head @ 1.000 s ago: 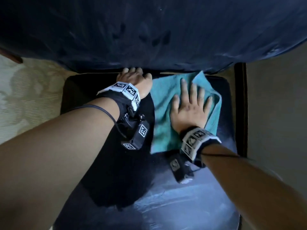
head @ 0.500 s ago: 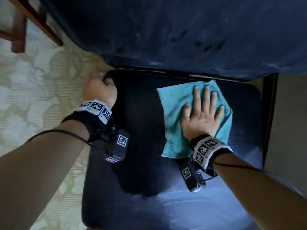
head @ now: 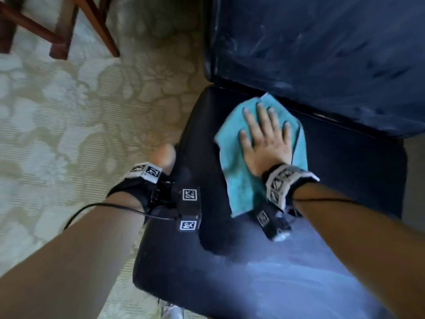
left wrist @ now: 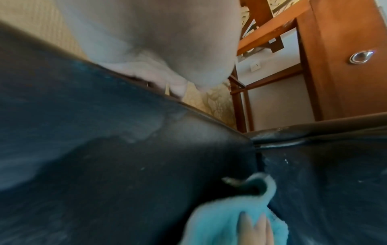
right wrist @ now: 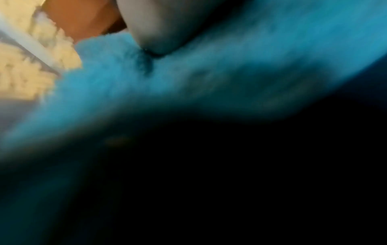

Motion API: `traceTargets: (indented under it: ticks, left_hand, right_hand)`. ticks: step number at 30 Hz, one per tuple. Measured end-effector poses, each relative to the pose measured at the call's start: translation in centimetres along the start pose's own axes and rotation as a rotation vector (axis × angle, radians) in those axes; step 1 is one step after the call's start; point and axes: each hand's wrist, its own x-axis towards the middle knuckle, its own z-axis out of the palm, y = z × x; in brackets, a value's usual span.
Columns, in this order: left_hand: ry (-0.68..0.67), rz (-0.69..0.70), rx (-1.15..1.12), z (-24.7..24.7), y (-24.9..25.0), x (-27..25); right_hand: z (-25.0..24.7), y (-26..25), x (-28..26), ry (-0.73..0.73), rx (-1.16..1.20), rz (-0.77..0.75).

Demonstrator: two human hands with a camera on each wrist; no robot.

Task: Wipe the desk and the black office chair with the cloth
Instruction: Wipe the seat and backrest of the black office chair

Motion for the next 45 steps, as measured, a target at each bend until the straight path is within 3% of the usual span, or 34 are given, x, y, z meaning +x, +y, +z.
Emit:
traceTargets:
  ticks: [2, 3, 4, 7, 9, 10, 12, 15, 17, 19, 22, 26, 28, 30, 32, 33, 35, 37, 39, 41, 42, 45]
  left_hand:
    - [0.034, -0.016, -0.068, 0.6, -0.4, 0.8]
    - [0.063, -0.049, -0.116, 0.8, -0.3, 1.1]
    - [0.083, -0.038, -0.180, 0.6, -0.4, 0.8]
    - [-0.067, -0.021, -0.152, -0.6, -0.4, 0.3]
    - [-0.057, -0.017, -0.150, -1.0, -0.2, -0.3]
    - [-0.036, -0.013, -0.171, -1.0, -0.1, -0.3]
    - [-0.035, -0.042, -0.258, -0.6, 0.8, -1.0]
    - [-0.155, -0.094, -0.373, 0.2, 1.6, -1.3]
    - [-0.132, -0.119, -0.372, 0.3, 1.0, -0.6]
    - [-0.133, -0.119, -0.350, -0.1, 0.5, -0.1]
    - [-0.146, -0.046, -0.334, -0.2, -0.1, 0.1]
    - [-0.177, -0.130, -0.451, -1.0, -1.3, 1.6]
    - [-0.199, -0.148, -0.439, -1.5, -2.5, 1.8]
    - [-0.245, -0.177, -0.406, -2.6, -3.7, 1.4]
    - [-0.186, -0.206, -0.340, -3.6, -4.8, 0.5]
    - [-0.126, -0.193, -0.325, -4.1, -5.5, 0.2]
    - [-0.125, -0.129, -0.252, -4.8, -6.6, -0.7]
    - [-0.116, -0.179, -0.298, -4.8, -7.6, -0.2]
    - [-0.104, -0.198, -0.369, -4.2, -7.9, 0.5]
    - [-0.125, -0.130, -0.306, -4.4, -7.7, 0.1]
    - [-0.160, -0.108, -0.300, -4.7, -7.6, -0.3]
    - [-0.191, -0.132, -0.283, -5.9, -7.9, -1.7]
  right_hand:
    - [0.2, -2.7, 2.1, 0.078, 0.083, 0.191]
    - [0.8, -4.6, 1.7, 0.077, 0.063, 0.187]
    - [1.6, -6.5, -0.5, 0.089, 0.035, 0.080]
    - [3.4, -7.5, -7.3, -0.075, -0.102, -0.393]
    - [2.1, -5.8, -4.5, -0.161, -0.099, -0.550]
    - [1.5, -5.4, -2.0, -0.153, -0.106, -0.552]
    - [0.2, -5.3, 3.6, -0.023, -0.119, -0.396]
    - [-0.2, -6.1, 7.3, 0.059, -0.056, -0.174]
    - [0.5, -7.1, 4.5, 0.003, -0.109, -0.232]
    - [1.1, -6.9, 0.6, -0.067, -0.130, -0.411]
    - [-0.3, -5.7, 3.0, -0.155, -0.095, -0.535]
    - [-0.8, -7.0, 7.9, -0.082, -0.090, -0.252]
    - [0.8, -8.9, 4.0, -0.091, -0.106, -0.277]
    - [2.7, -10.1, -3.3, -0.128, -0.128, -0.455]
    - [3.7, -10.1, -10.4, -0.233, -0.070, -0.628]
    - [3.8, -9.7, -12.0, -0.306, -0.057, -0.682]
    - [3.4, -8.6, -9.9, -0.349, -0.054, -0.786]
    - [2.4, -8.5, -5.0, -0.255, -0.103, -0.693]
    - [2.0, -9.2, -0.9, -0.127, -0.142, -0.443]
    - [3.3, -11.3, -2.0, -0.066, -0.119, -0.289]
    - [4.1, -12.2, -4.6, -0.061, -0.118, -0.306]
    - [5.5, -12.5, -13.6, -0.199, -0.093, -0.572]
